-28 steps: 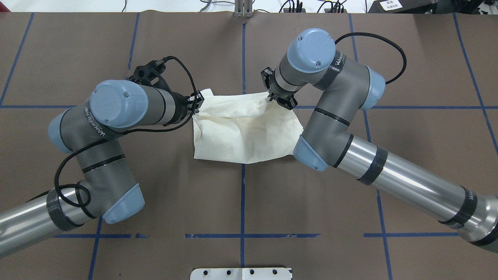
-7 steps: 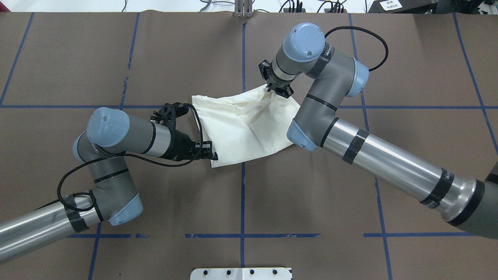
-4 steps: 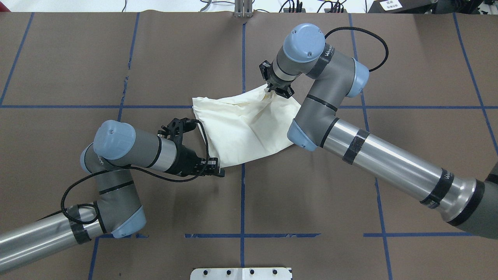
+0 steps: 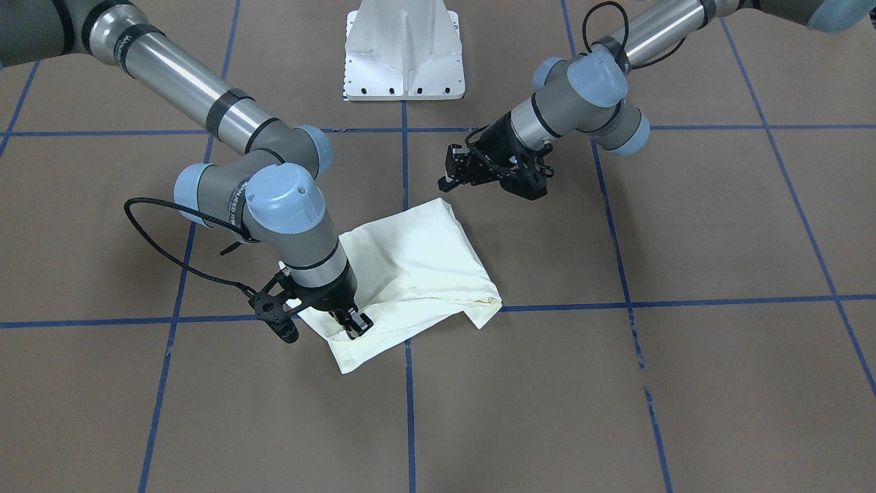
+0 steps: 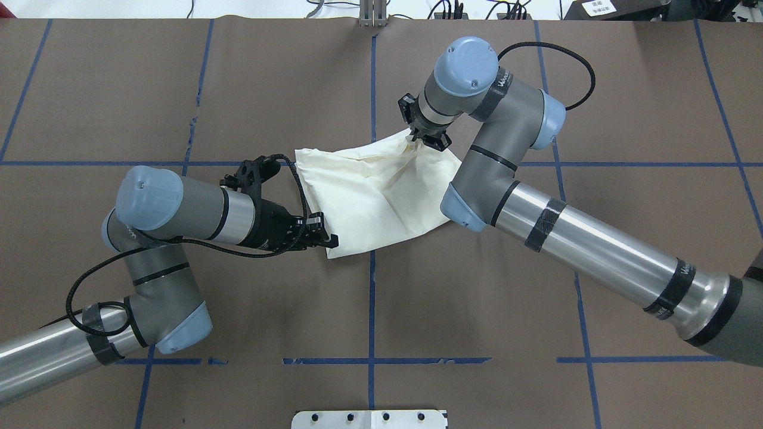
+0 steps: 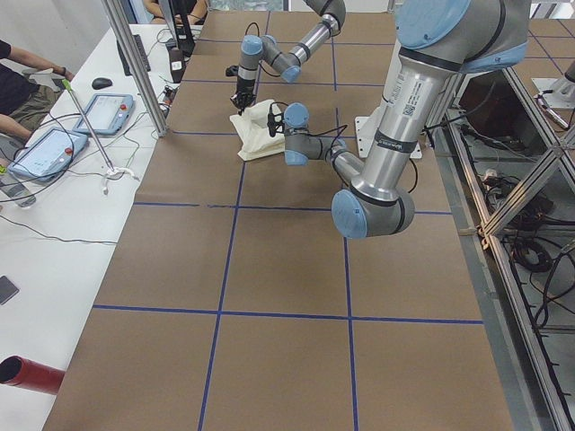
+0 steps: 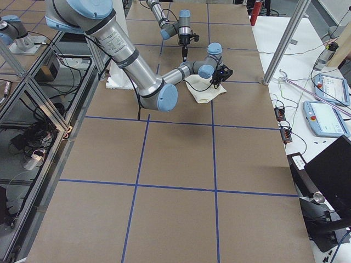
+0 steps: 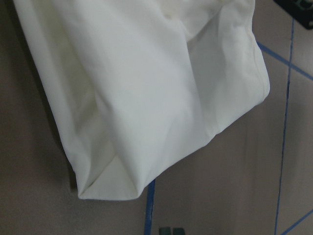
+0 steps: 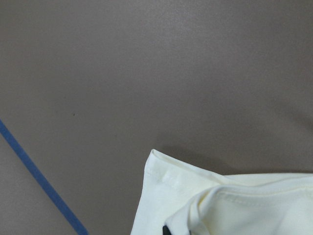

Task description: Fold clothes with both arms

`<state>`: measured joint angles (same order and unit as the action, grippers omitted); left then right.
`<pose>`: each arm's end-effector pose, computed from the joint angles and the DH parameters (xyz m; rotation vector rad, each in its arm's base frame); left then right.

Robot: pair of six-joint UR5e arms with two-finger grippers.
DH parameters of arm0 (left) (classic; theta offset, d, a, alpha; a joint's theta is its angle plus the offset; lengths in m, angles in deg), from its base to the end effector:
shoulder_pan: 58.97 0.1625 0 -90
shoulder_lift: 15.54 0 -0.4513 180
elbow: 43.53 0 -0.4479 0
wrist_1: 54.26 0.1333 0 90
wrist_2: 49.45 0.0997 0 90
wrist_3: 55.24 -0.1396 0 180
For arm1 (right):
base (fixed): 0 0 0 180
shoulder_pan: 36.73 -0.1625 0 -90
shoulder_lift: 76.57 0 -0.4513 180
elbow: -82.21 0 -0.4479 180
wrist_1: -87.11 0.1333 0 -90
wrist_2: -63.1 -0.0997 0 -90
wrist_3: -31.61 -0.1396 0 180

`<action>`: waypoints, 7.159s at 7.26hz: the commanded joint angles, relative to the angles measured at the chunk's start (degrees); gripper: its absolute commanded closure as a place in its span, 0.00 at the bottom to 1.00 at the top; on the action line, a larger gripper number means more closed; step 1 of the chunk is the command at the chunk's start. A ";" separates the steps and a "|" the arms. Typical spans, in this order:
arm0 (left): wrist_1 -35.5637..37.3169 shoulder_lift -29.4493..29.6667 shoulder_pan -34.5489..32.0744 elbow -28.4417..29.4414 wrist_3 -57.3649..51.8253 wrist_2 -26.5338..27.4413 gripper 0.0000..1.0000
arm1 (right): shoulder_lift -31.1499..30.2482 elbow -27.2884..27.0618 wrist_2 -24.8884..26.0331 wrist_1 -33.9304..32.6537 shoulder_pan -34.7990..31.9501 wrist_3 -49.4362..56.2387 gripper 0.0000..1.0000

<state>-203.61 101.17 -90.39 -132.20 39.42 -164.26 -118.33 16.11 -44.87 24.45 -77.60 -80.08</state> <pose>0.5950 -0.4510 0.2860 -0.0047 1.4902 -0.1889 -0.6297 -0.6642 0.2826 -0.1437 -0.9625 0.8669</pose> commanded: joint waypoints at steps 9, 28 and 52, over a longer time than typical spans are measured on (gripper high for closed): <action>2.58 1.58 1.45 2.53 1.14 3.44 0.70 | 0.01 -0.08 0.04 0.00 0.00 -0.11 1.00; -0.68 -9.58 0.04 -12.93 5.54 3.62 0.38 | -2.88 -5.88 -5.76 -0.26 4.30 10.25 0.54; 26.33 -26.70 -37.17 -13.02 -70.93 -9.89 0.22 | -35.97 -13.49 -29.10 -6.50 -37.33 84.32 0.00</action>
<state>-182.75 76.49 -121.77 -145.13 -20.54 -172.03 -147.74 6.81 -70.69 17.99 -111.26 -2.62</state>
